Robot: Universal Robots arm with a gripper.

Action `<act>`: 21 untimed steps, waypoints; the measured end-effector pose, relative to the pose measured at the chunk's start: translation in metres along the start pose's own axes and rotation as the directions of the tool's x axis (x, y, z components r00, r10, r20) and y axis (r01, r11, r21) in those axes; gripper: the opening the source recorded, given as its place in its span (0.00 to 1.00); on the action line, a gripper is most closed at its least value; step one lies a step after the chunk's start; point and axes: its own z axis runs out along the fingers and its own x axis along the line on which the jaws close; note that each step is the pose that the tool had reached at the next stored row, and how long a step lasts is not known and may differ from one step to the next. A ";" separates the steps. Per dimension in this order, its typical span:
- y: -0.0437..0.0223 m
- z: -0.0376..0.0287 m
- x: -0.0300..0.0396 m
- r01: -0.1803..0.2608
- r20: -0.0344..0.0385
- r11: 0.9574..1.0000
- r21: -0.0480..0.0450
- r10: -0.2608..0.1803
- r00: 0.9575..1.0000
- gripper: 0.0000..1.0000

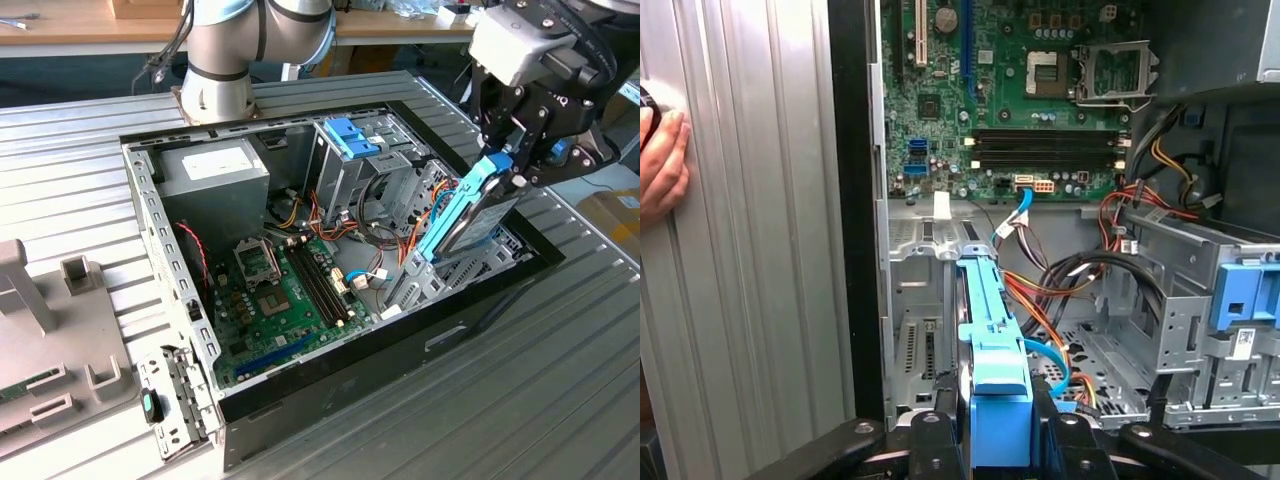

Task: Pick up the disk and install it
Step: 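Insert the disk into the insertion slot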

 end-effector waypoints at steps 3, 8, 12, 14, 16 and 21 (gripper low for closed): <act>0.0020 0.0088 0.0007 0.000 0.000 1.000 0.000 0.000 1.000 0.37; 0.0049 0.0215 0.0017 0.000 0.000 1.000 0.000 0.000 1.000 0.37; 0.0059 0.0258 0.0021 0.000 0.000 1.000 0.000 0.000 1.000 0.37; 0.0060 0.0263 0.0021 0.000 0.000 1.000 0.000 0.000 1.000 0.37; 0.0079 0.0346 0.0027 0.000 0.000 1.000 0.000 0.000 1.000 0.37; 0.0127 0.0556 0.0045 0.000 0.000 1.000 0.000 0.000 1.000 0.37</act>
